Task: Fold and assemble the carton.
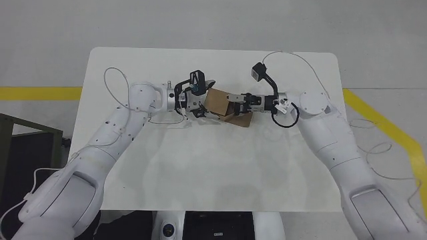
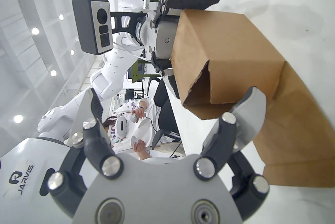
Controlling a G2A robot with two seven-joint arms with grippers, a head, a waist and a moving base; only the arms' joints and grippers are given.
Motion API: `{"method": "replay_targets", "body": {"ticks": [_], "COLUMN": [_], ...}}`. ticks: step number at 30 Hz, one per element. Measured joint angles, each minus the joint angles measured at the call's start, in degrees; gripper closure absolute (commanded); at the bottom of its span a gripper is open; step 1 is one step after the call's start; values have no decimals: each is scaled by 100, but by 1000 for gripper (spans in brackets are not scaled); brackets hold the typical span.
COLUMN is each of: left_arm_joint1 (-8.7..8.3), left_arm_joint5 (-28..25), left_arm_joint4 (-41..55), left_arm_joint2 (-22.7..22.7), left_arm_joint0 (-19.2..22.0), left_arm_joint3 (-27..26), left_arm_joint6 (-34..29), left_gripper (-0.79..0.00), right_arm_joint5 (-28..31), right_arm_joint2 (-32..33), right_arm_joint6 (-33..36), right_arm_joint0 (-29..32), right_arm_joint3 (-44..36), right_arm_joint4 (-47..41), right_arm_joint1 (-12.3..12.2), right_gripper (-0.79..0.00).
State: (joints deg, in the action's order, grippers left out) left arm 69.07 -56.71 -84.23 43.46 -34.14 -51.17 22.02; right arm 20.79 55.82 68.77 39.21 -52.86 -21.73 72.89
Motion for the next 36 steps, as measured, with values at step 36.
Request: {"method": "replay_targets", "body": {"ticks": [36], "left_arm_joint1": [-22], "left_arm_joint5": [9], "left_arm_joint4": [44], "left_arm_joint2": [202], "left_arm_joint0": [-129], "left_arm_joint3": [-40], "left_arm_joint6": [-141], "left_gripper": [-785], "right_arm_joint5": [-546], "right_arm_joint2": [-98], "right_arm_joint6": [-1315], "right_arm_joint0": [337], "right_arm_joint3": [-390], "right_arm_joint4": [-268], "right_arm_joint1": [172], "right_gripper": [-785]}}
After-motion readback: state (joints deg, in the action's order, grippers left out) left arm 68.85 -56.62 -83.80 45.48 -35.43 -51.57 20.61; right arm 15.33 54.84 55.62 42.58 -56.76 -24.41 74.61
